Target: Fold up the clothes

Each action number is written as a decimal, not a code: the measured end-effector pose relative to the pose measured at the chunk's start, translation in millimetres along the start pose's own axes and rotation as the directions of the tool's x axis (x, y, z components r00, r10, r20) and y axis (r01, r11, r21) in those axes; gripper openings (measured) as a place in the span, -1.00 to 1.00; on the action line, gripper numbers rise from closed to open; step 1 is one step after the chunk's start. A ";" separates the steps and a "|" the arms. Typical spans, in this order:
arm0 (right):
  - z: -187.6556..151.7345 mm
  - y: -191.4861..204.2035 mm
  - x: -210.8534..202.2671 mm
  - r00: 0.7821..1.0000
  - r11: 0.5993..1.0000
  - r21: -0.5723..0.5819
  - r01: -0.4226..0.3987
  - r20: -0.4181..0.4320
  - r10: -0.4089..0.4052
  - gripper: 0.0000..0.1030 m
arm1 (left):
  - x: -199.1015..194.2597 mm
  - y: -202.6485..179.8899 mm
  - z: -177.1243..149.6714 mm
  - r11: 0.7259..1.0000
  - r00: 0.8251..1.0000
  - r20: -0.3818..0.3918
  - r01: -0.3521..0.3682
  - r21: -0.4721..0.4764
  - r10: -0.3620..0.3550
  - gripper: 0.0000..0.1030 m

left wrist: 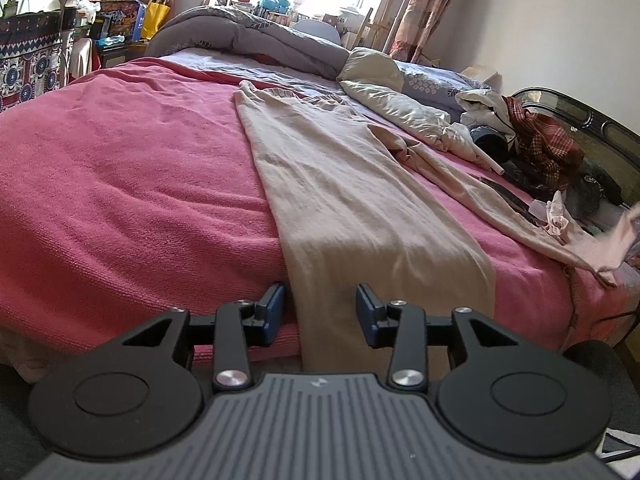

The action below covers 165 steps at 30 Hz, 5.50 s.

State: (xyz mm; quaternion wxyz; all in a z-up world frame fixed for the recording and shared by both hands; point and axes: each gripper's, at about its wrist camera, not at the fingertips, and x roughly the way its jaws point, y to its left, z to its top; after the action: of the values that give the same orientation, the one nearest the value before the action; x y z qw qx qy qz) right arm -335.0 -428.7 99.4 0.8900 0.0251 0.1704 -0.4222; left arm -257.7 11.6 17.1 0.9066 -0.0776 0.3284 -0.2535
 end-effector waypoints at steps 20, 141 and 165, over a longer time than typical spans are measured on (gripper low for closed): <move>-86.5 102.1 -11.1 0.834 0.802 -0.280 -0.528 -0.349 0.427 -0.89 | -0.2 -2.9 -1.1 1.000 1.000 0.001 0.012 0.019 -0.012 0.02; 45.7 146.0 121.5 0.585 0.602 -0.015 -0.798 -0.255 0.770 -0.01 | 135.1 -181.8 10.3 0.858 0.992 -0.037 0.122 0.500 -0.120 0.14; 8.7 261.0 266.1 0.799 0.794 -0.246 -0.557 -0.420 0.431 -0.79 | 121.8 -122.4 61.2 0.940 0.969 -0.020 0.245 0.239 -0.247 0.12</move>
State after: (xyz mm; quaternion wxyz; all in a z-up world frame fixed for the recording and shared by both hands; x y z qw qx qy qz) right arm 21.7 -460.5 -4.6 0.9154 -0.0196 0.3831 -0.1218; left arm -188.9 -157.3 34.2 0.8723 -0.0096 0.2784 -0.4020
